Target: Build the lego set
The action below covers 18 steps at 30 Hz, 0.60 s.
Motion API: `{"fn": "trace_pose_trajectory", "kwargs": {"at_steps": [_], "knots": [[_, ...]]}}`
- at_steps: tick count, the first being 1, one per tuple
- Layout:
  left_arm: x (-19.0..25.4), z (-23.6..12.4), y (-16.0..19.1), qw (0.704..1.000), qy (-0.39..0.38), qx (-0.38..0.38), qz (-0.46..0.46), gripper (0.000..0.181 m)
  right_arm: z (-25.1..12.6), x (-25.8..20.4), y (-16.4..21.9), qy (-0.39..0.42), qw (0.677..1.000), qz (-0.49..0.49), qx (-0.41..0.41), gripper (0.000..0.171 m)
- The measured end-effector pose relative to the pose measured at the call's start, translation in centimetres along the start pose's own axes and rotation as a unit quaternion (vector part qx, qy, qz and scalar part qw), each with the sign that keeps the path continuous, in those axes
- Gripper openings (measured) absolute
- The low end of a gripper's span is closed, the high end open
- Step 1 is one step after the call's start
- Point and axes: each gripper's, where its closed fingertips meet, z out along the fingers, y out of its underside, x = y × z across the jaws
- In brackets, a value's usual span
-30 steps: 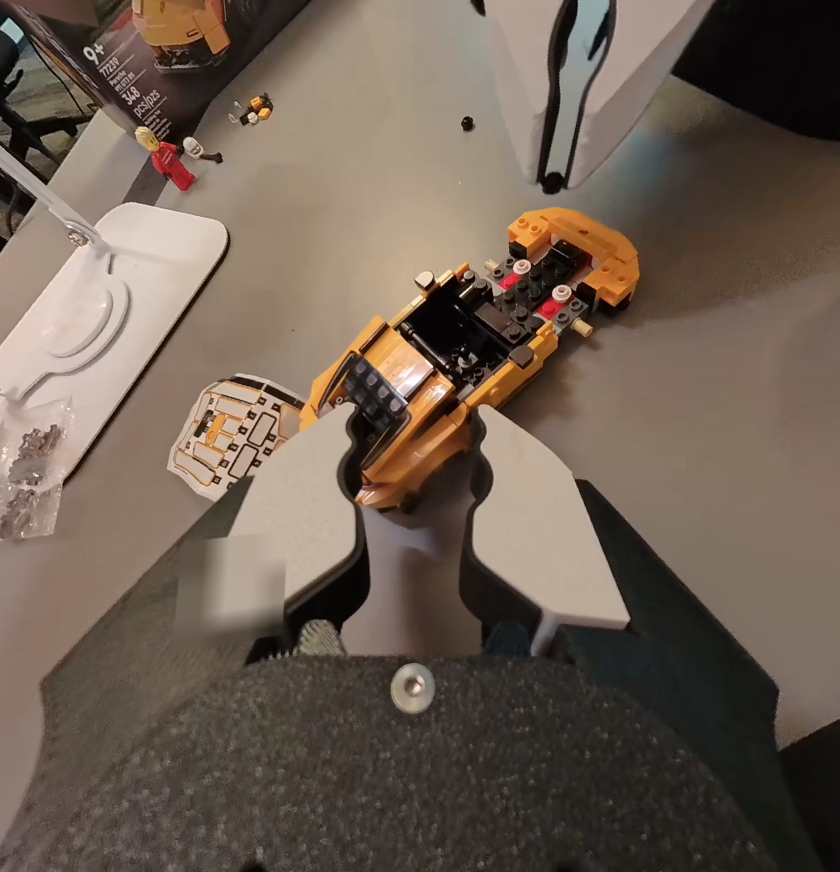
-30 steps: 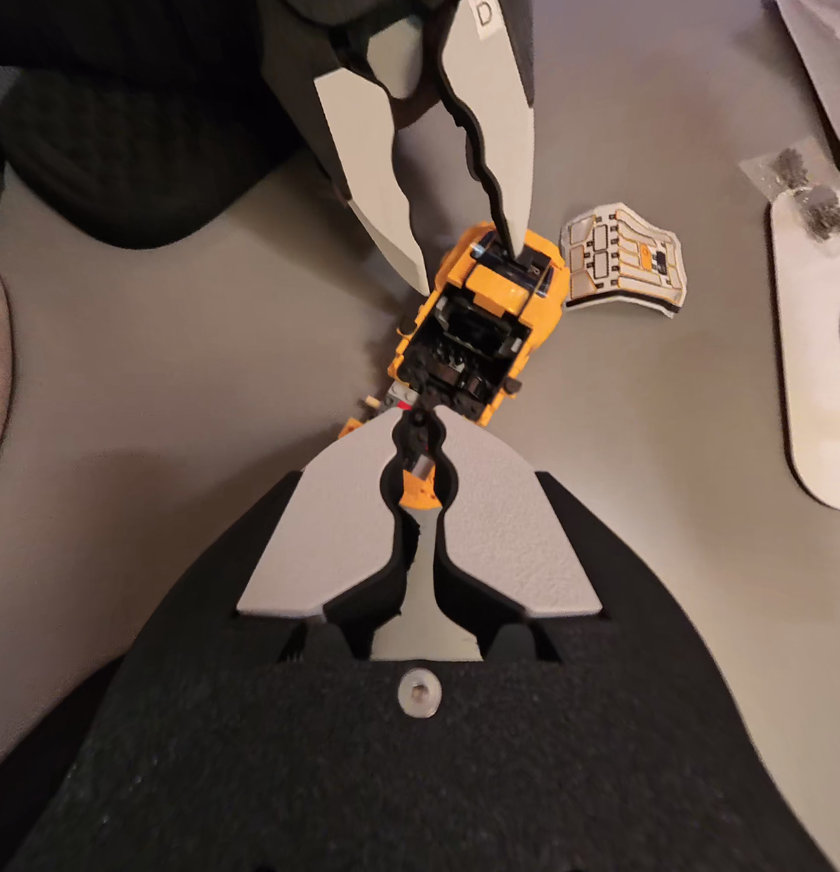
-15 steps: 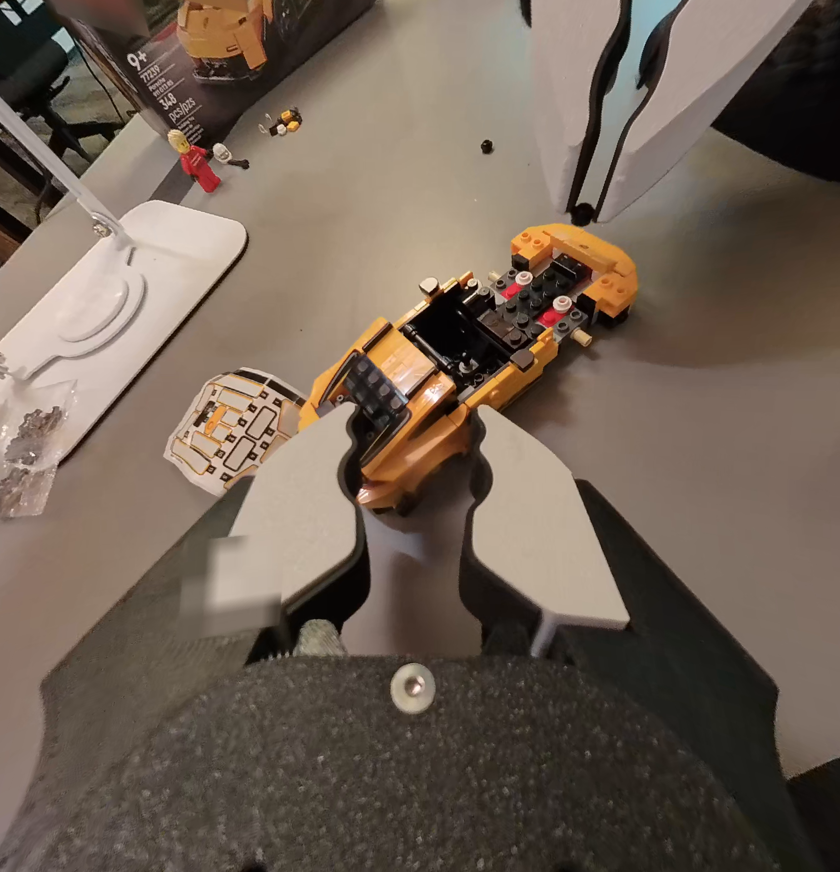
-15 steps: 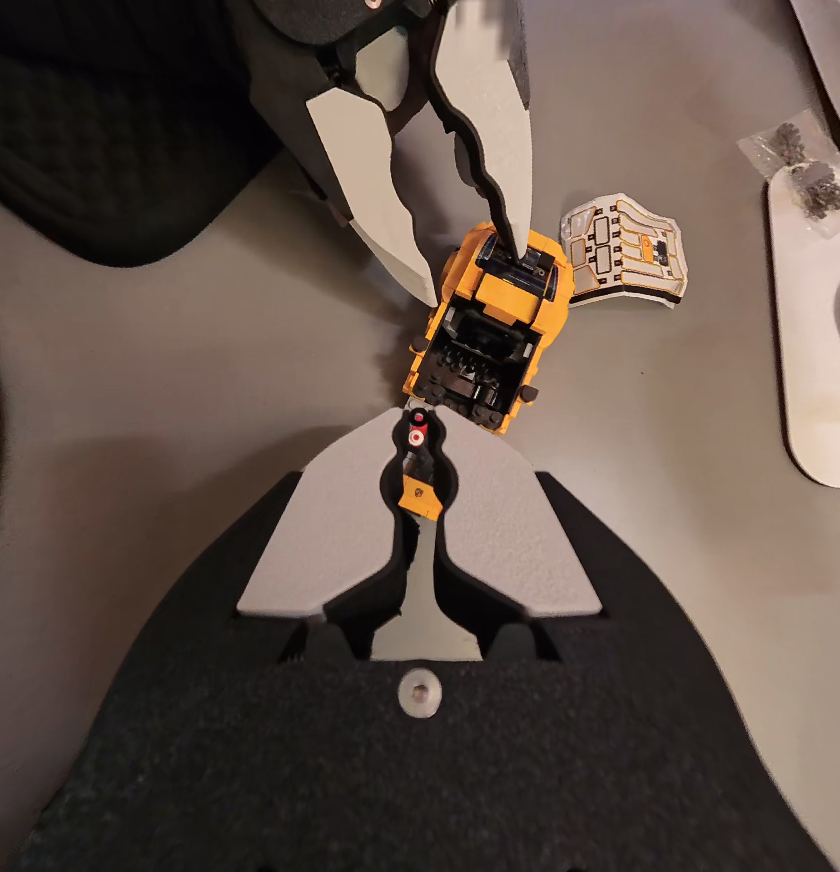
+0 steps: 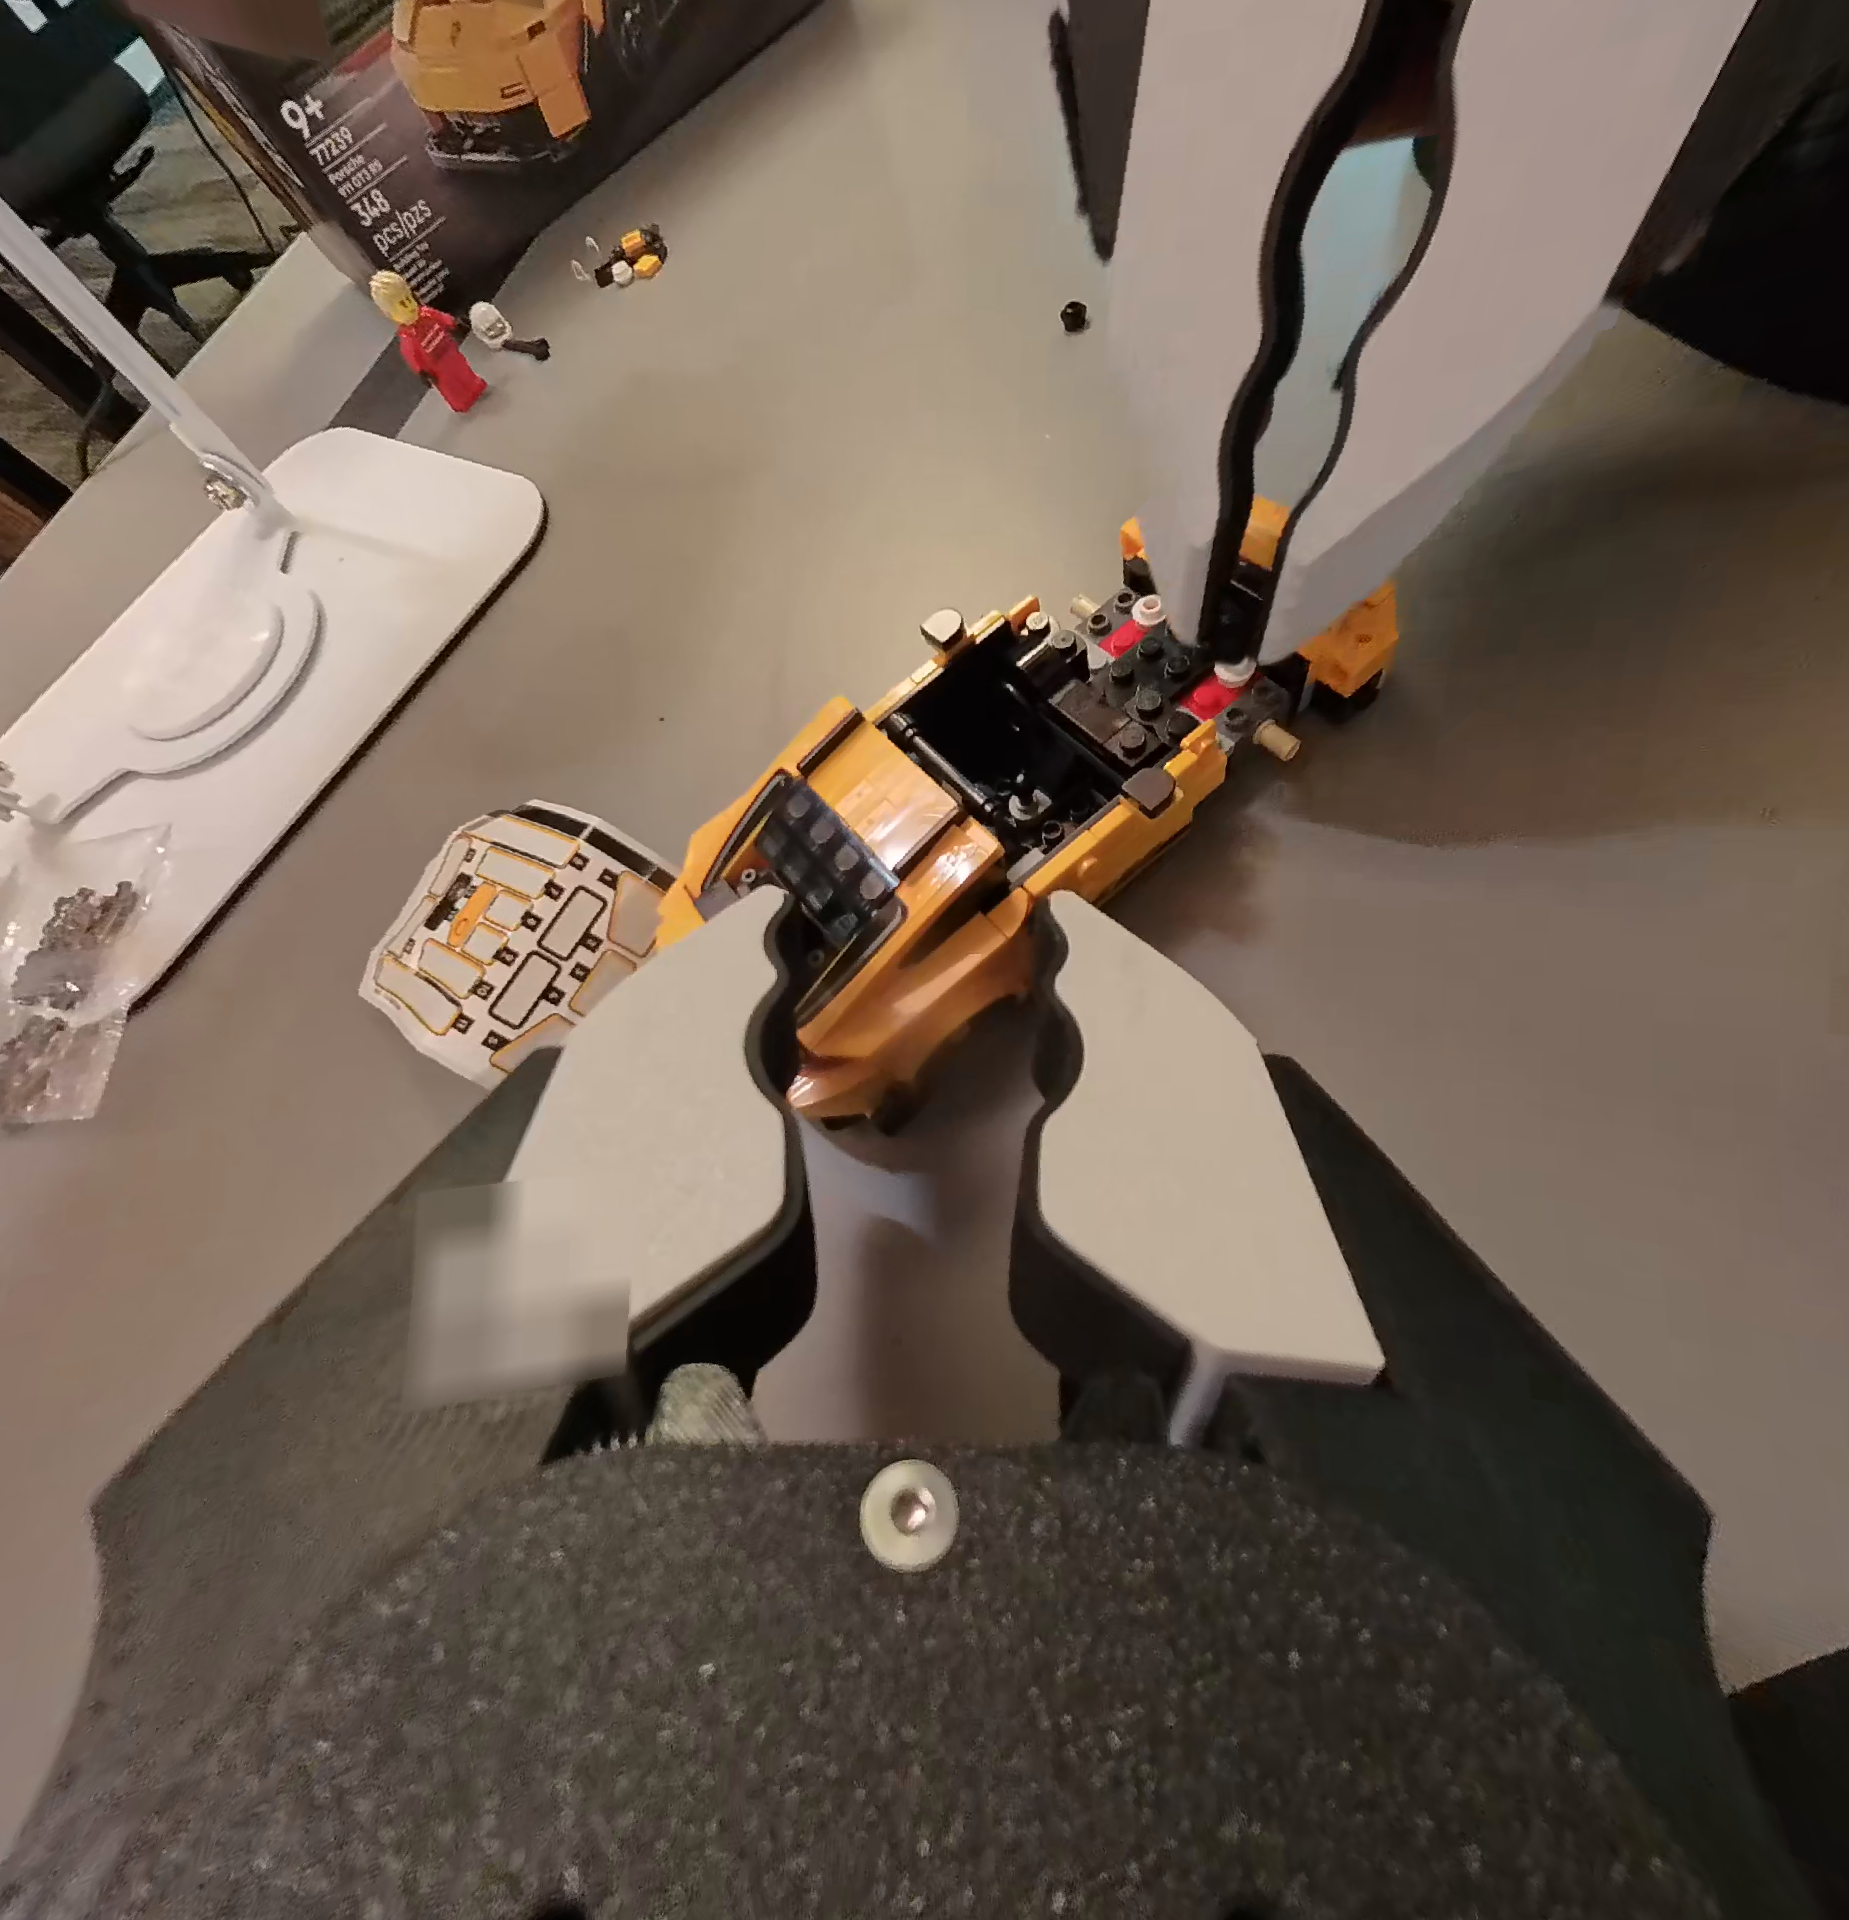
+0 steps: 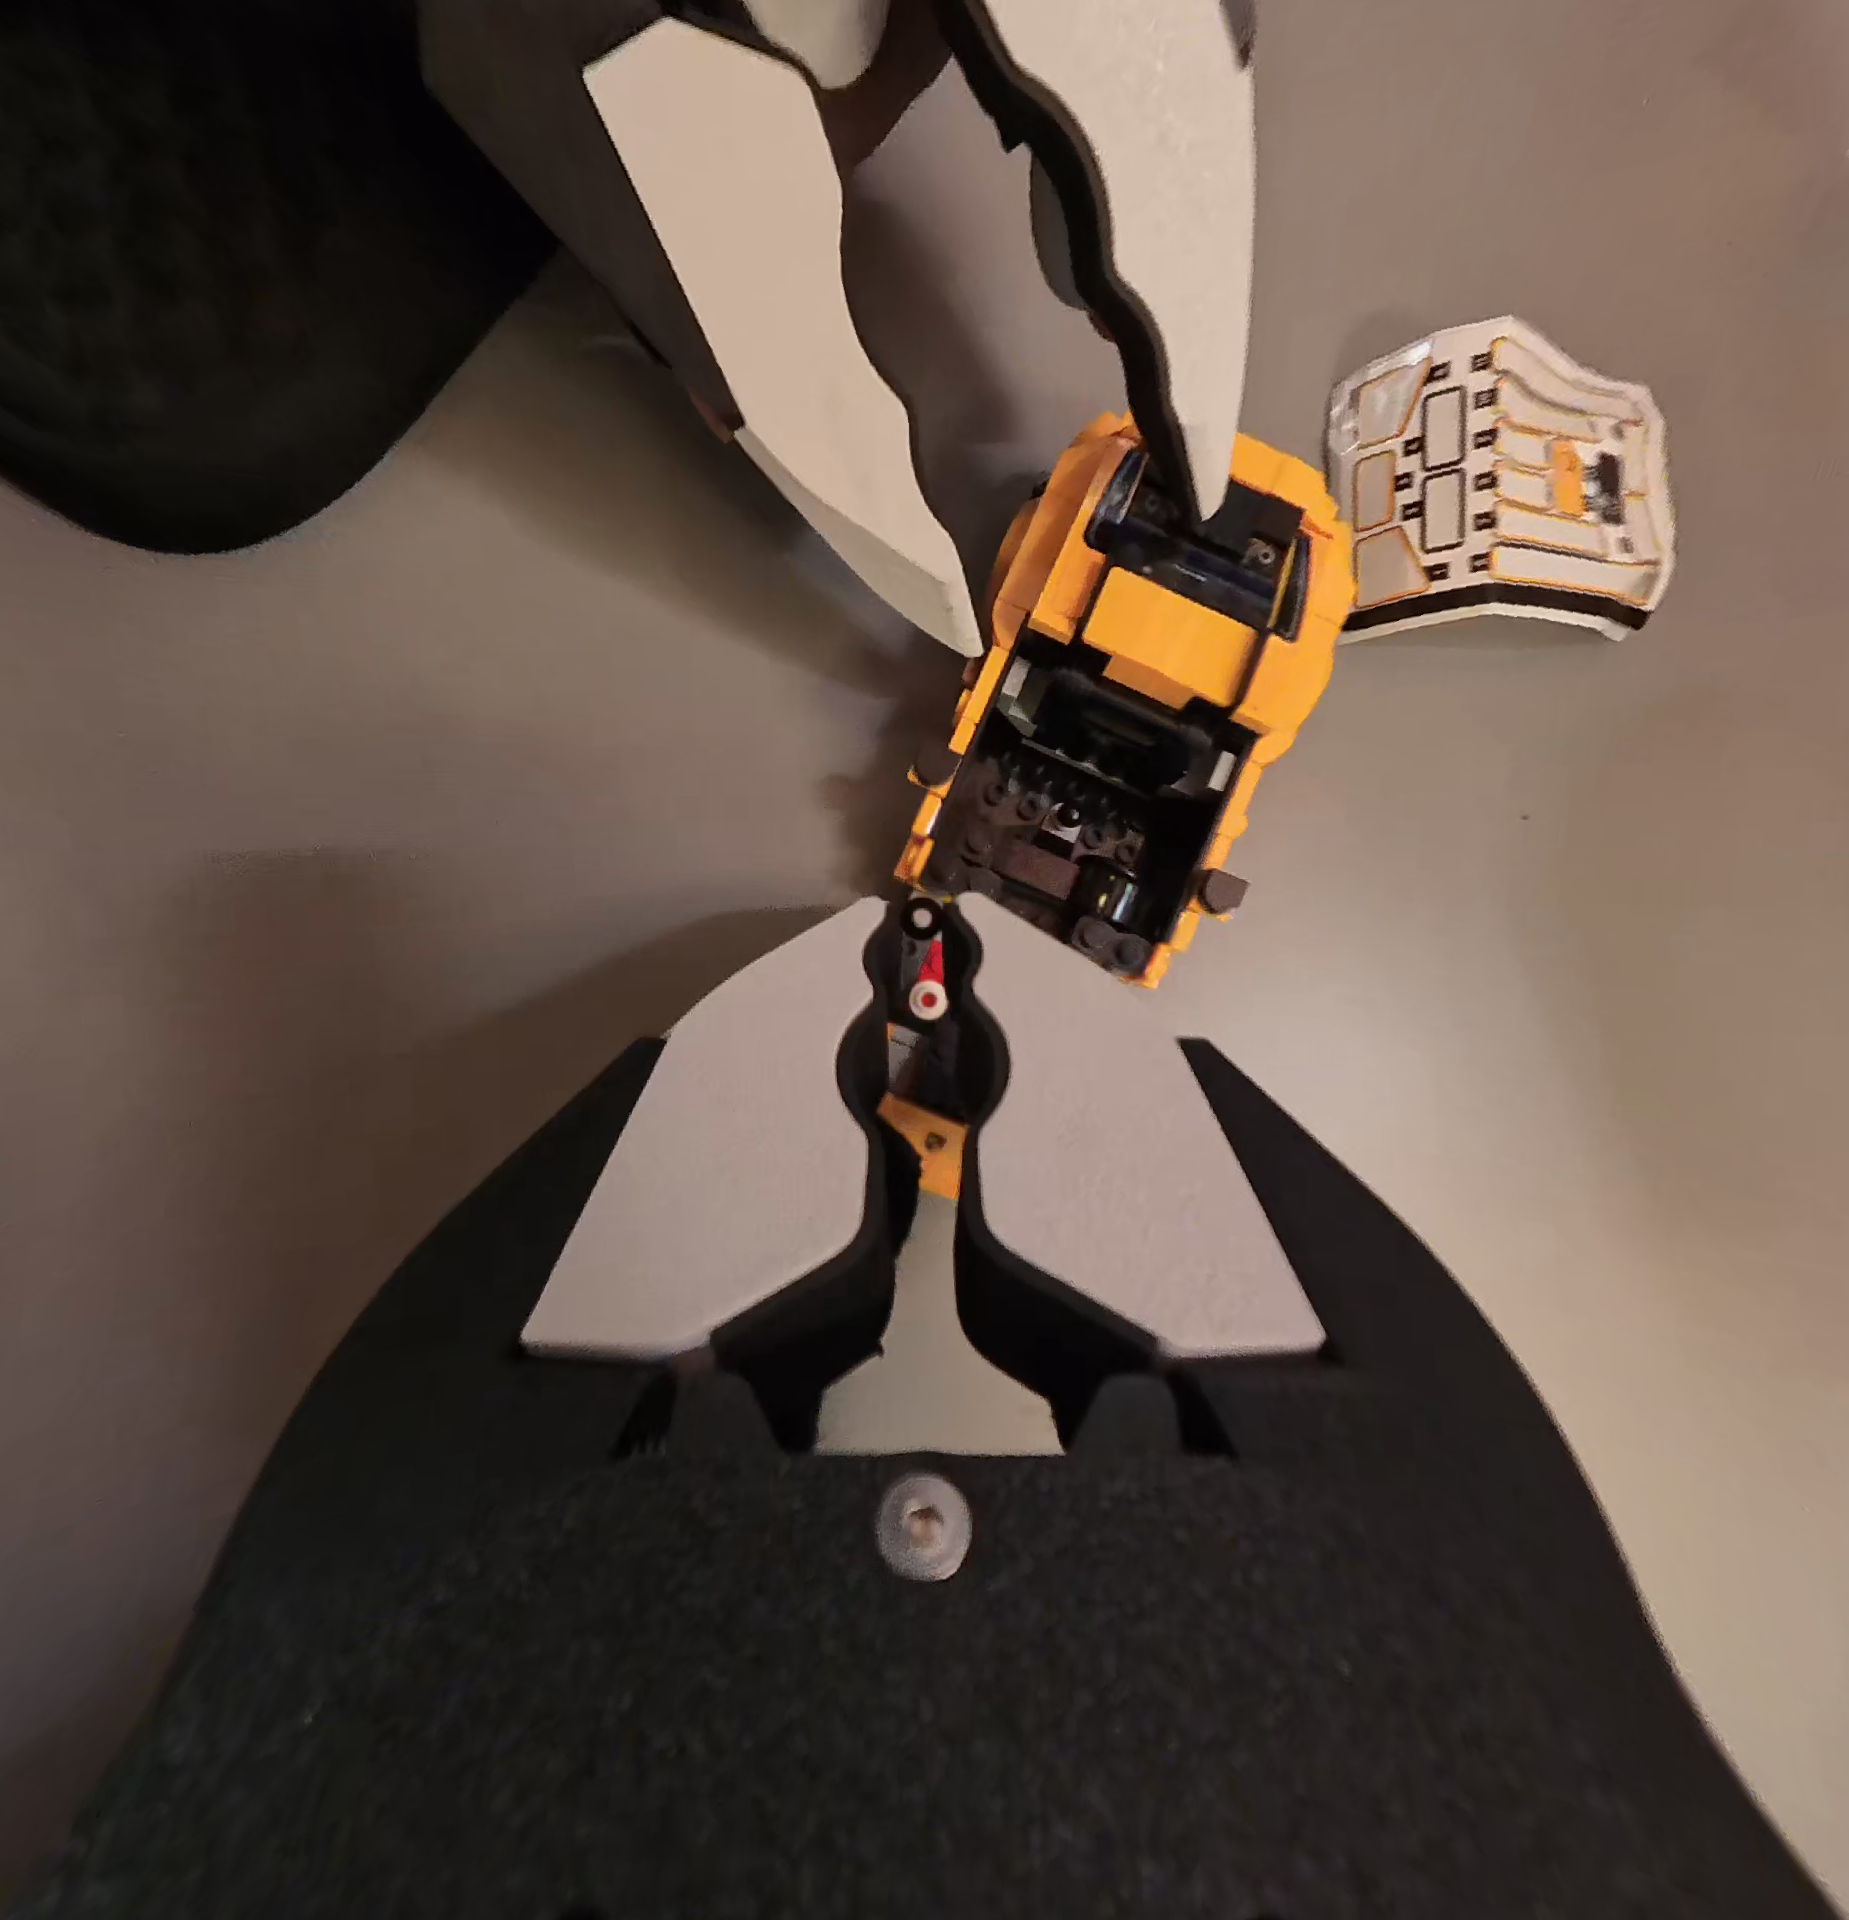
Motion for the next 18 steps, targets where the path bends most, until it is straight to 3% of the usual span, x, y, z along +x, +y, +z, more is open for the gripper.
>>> {"fn": "trace_pose_trajectory", "kwargs": {"at_steps": [18], "knots": [[0.0,-0.3,0.2,0.999,-0.018,-0.025,-0.035,0.041,1.8,0.3,1.0,0.057,0.995,0.064,-0.045,0.009]]}}
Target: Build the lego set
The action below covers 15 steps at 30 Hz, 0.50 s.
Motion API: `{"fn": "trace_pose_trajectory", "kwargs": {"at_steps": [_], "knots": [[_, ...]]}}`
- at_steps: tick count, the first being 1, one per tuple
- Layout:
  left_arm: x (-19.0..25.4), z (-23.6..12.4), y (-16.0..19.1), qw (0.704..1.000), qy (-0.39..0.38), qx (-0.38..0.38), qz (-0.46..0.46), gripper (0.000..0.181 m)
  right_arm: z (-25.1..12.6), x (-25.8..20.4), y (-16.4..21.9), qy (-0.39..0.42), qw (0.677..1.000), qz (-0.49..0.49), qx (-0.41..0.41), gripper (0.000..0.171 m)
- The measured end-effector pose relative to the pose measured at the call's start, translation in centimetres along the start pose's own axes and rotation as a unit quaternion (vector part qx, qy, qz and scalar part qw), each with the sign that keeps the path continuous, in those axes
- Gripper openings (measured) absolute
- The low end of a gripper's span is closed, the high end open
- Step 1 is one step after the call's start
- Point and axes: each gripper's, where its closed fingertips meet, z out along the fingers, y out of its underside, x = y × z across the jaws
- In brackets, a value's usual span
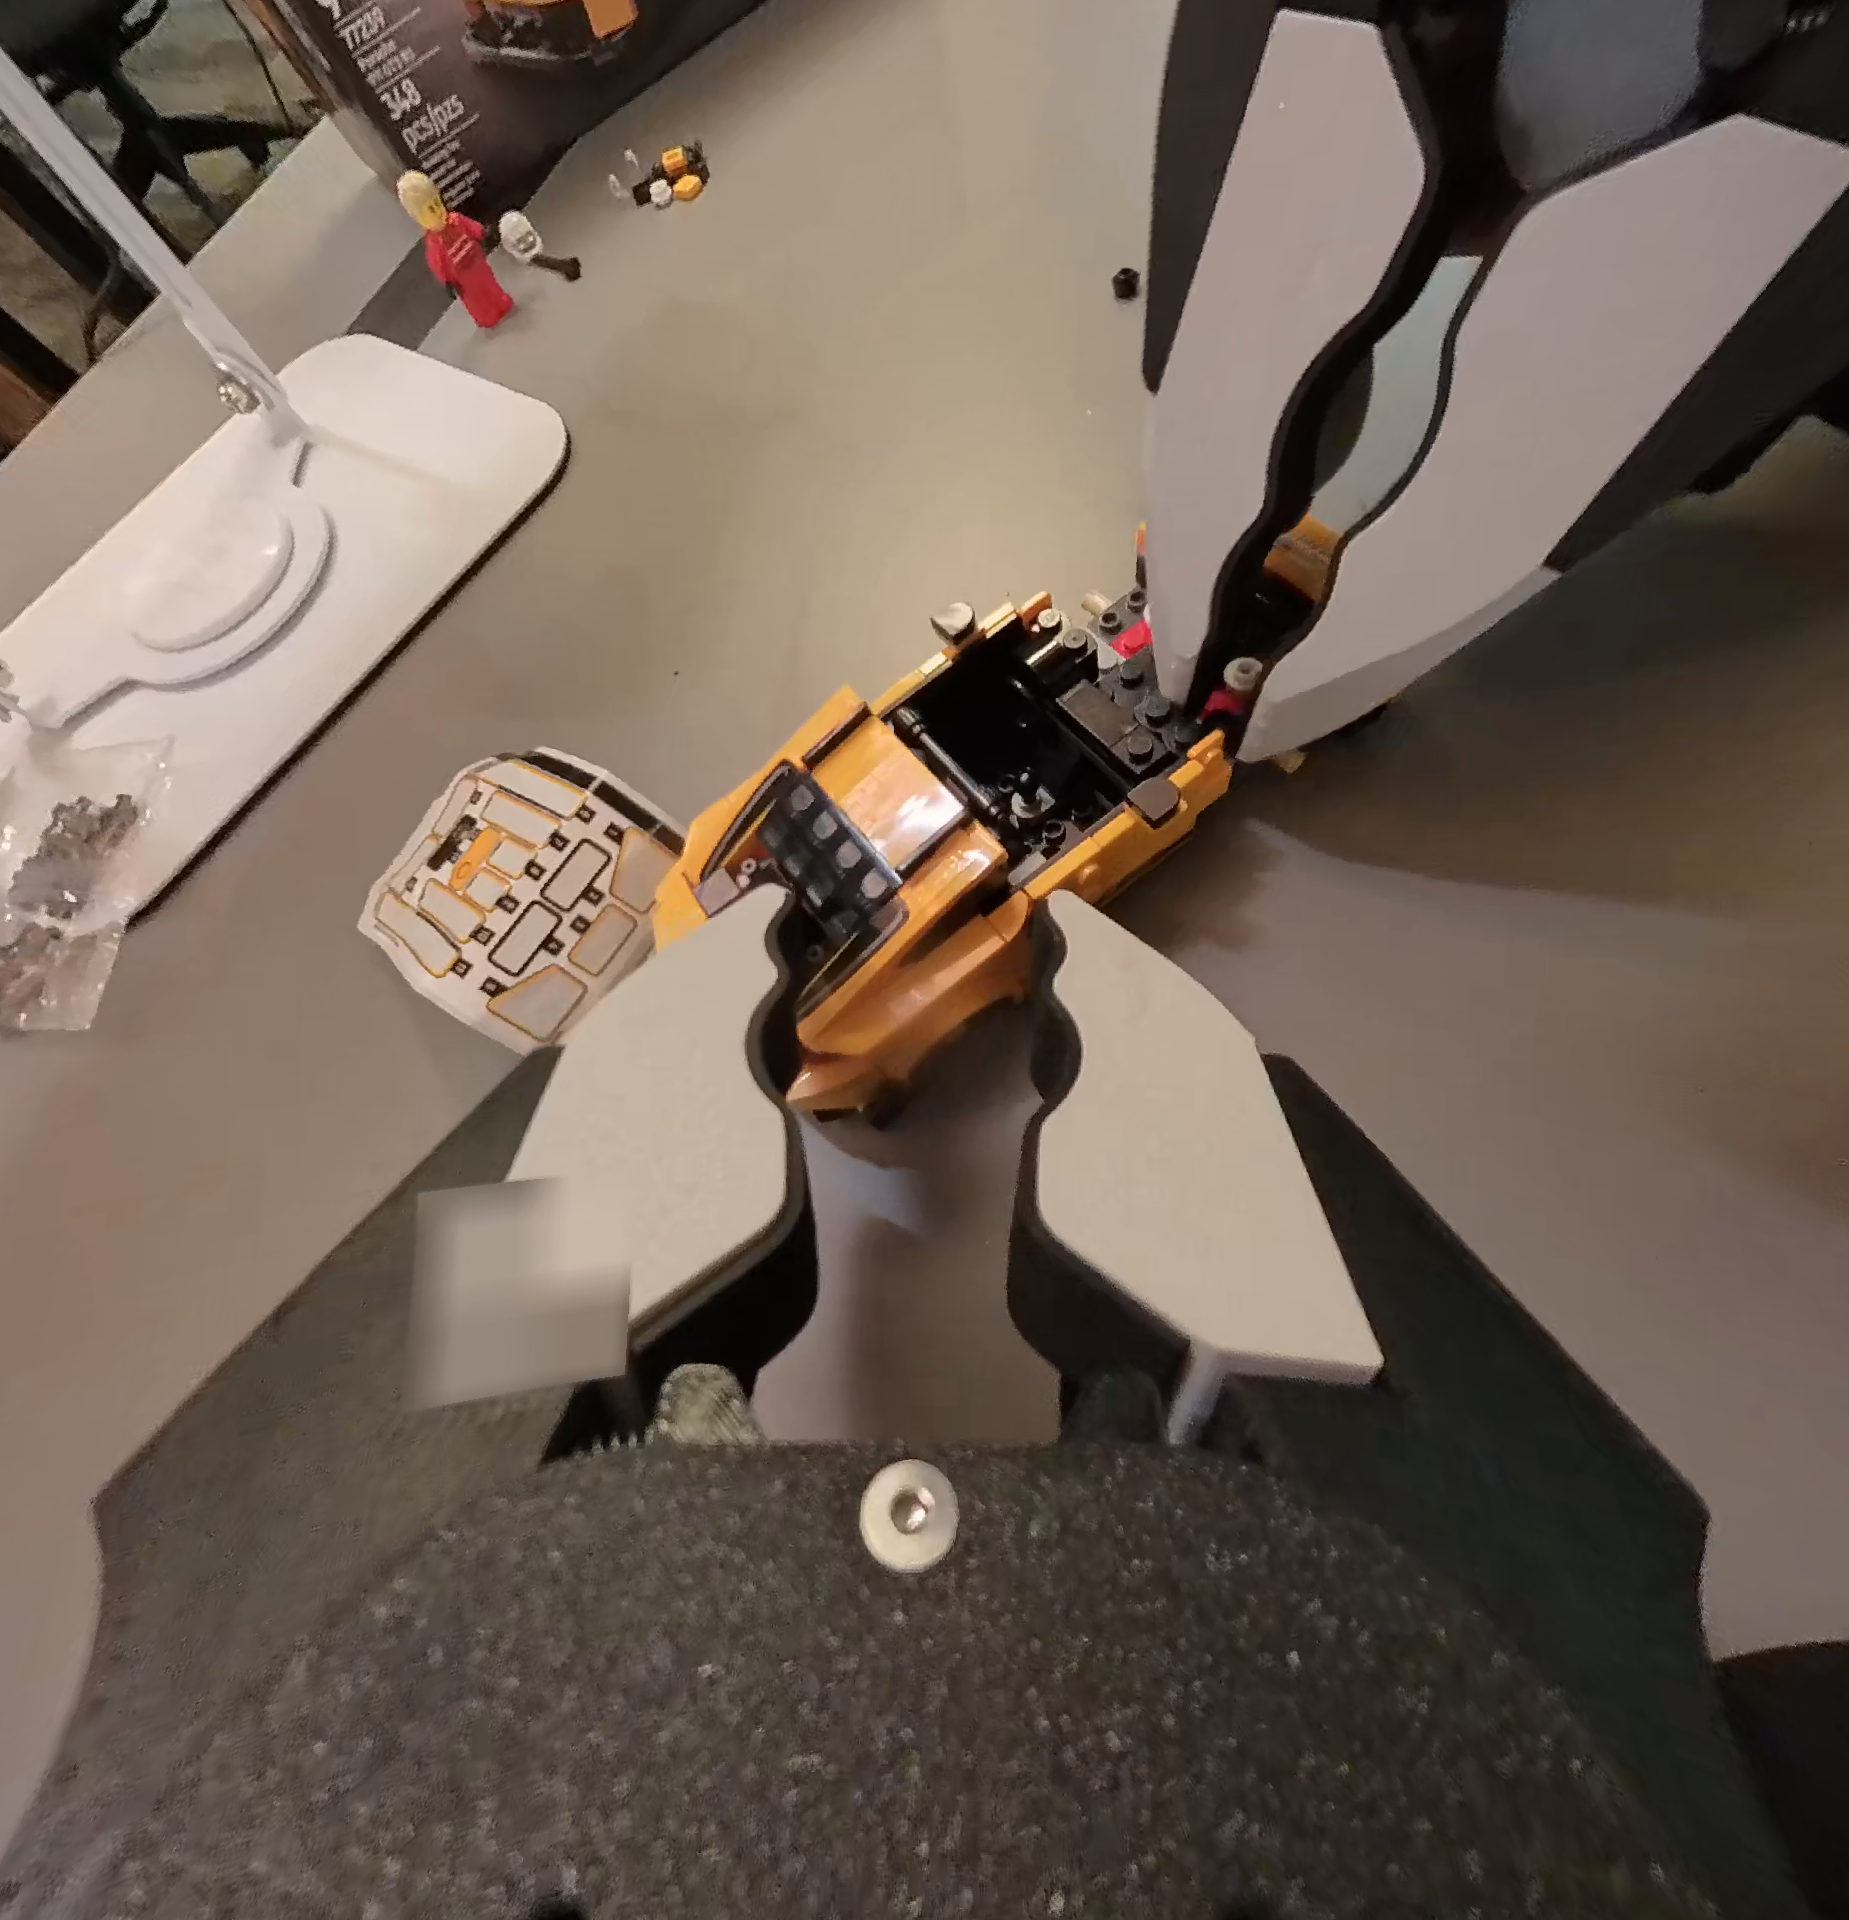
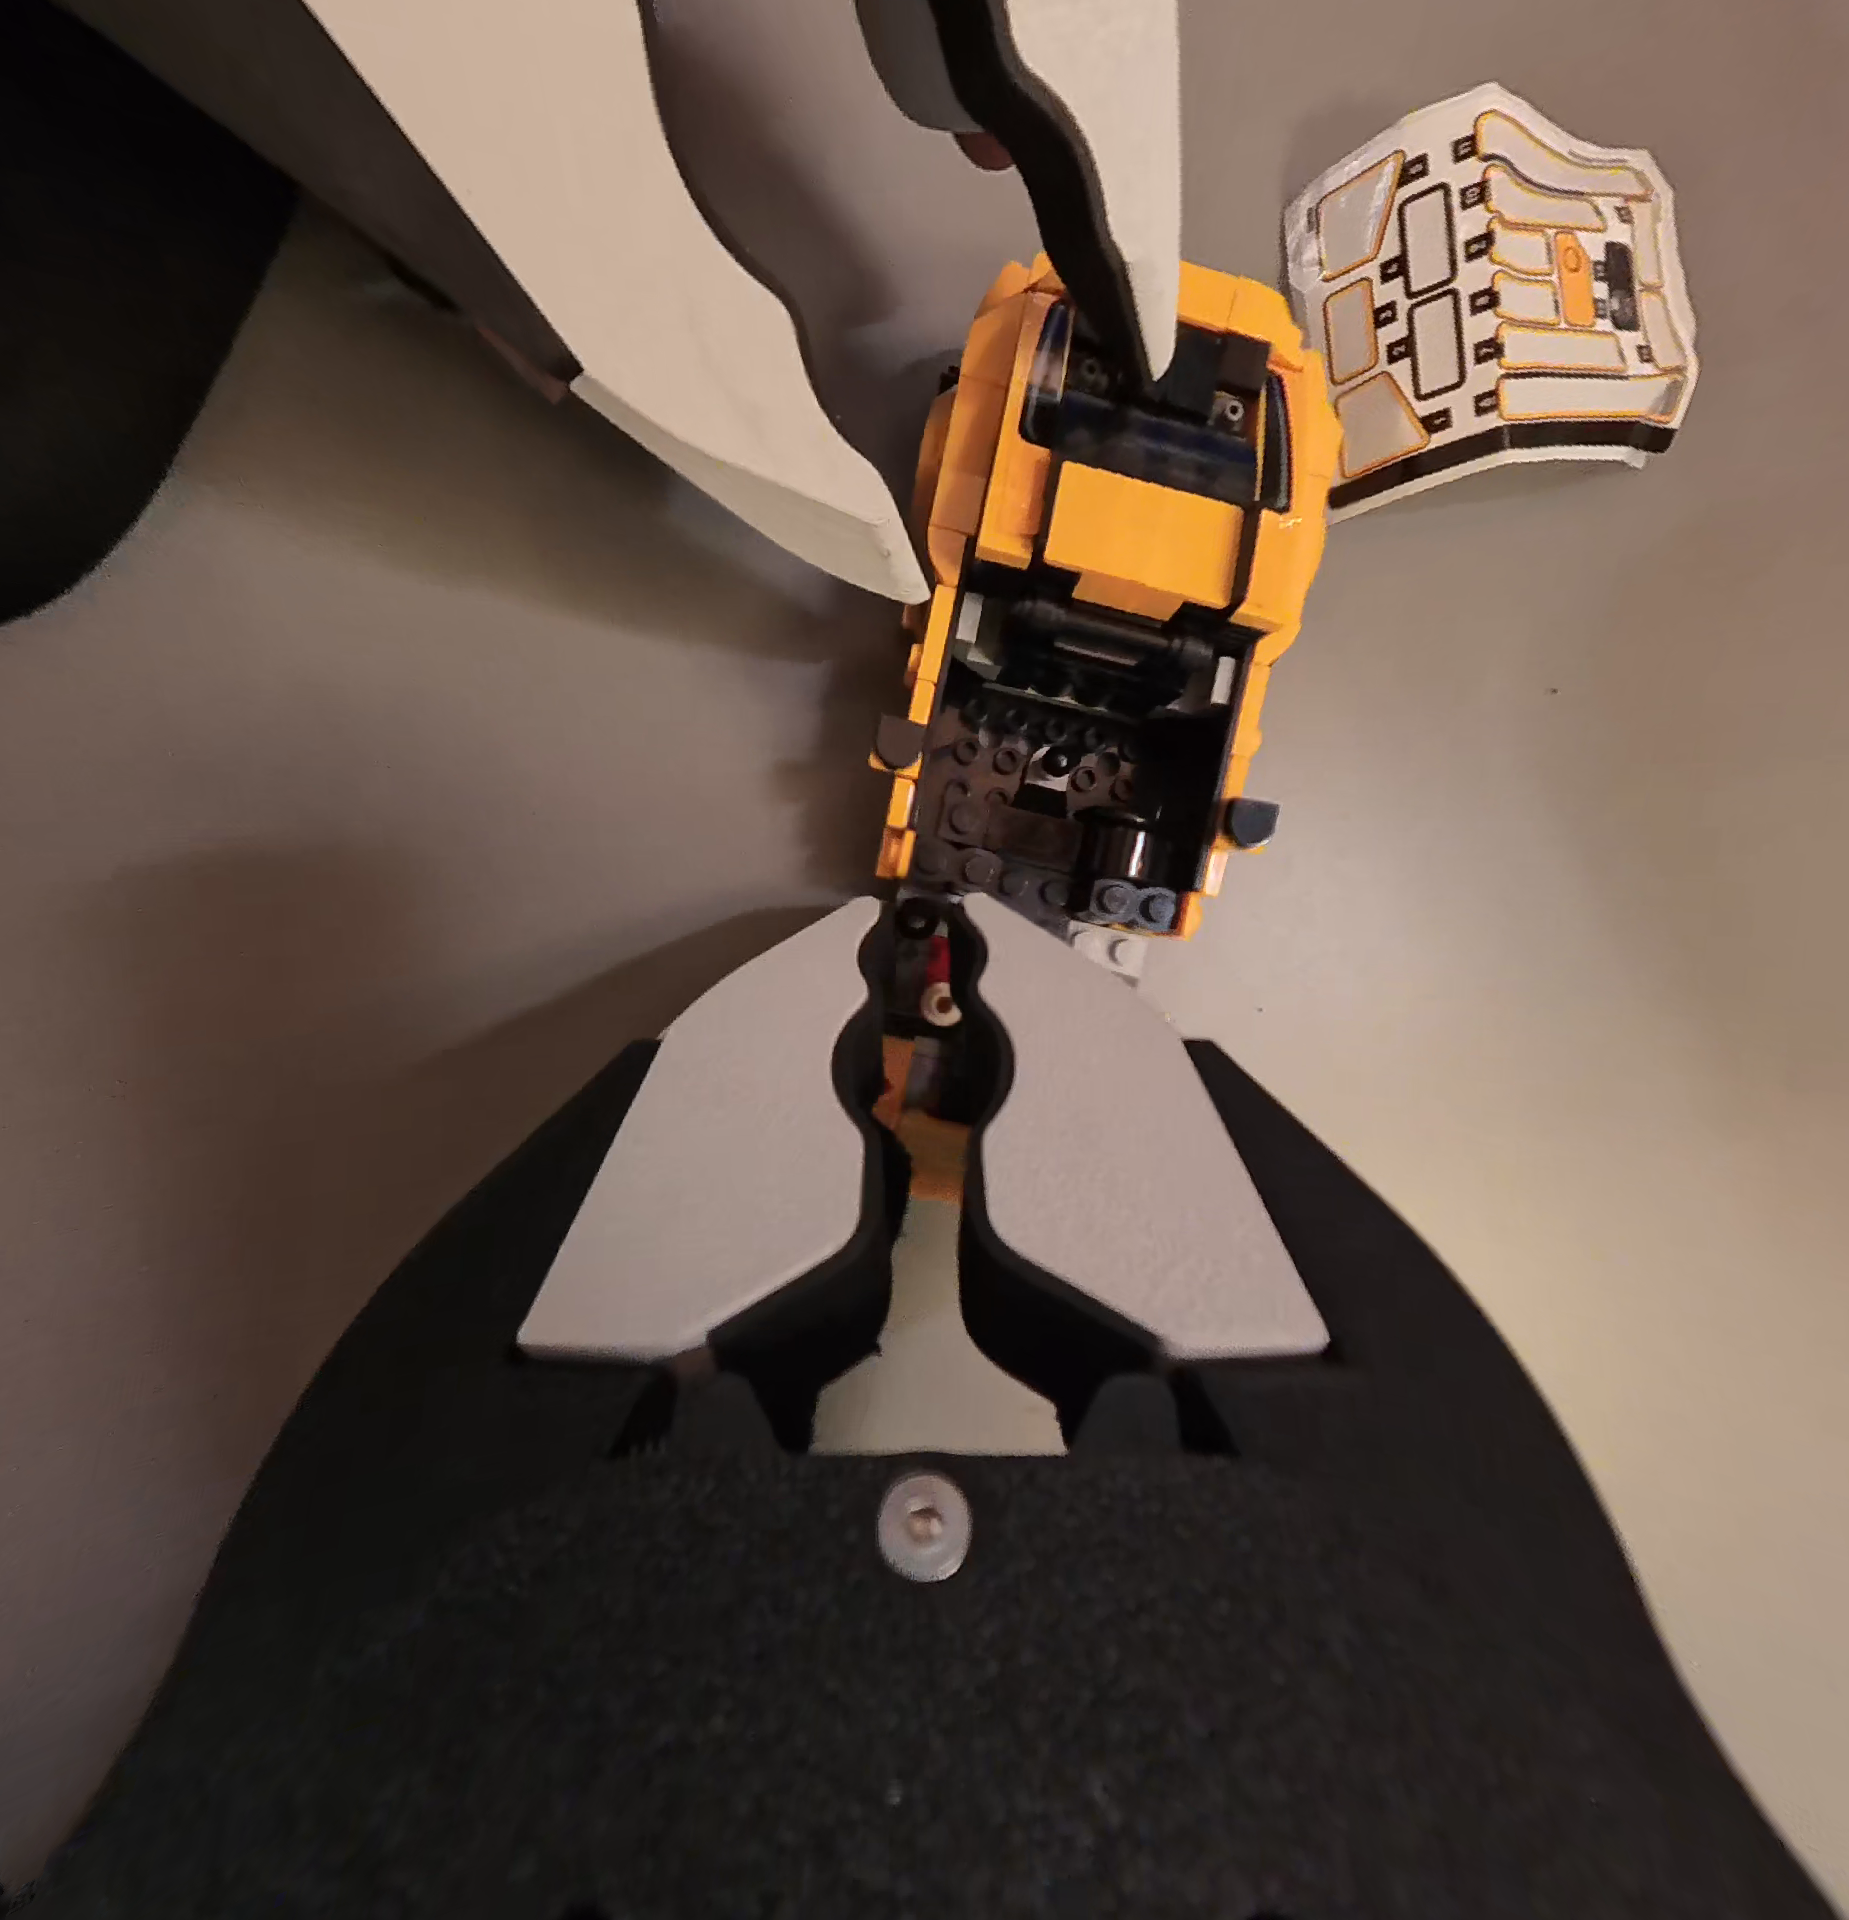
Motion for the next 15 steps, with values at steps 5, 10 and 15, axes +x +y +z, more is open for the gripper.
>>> {"fn": "trace_pose_trajectory", "kwargs": {"at_steps": [5,10,15], "knots": [[0.43,-0.47,0.16,1.0,-0.009,-0.006,-0.013,0.04,0.03,0.01,0.07,0.012,1.0,0.011,0.002,0.007],[0.67,-0.83,0.23,0.999,-0.004,-0.003,-0.032,0.039,0.06,-0.27,0.13,0.012,1.0,0.001,-0.002,0.009],[0.74,-0.95,0.28,0.999,-0.005,-0.001,-0.031,0.039,0.06,-0.32,0.14,0.018,1.0,-0.007,-0.005,0.01]]}}
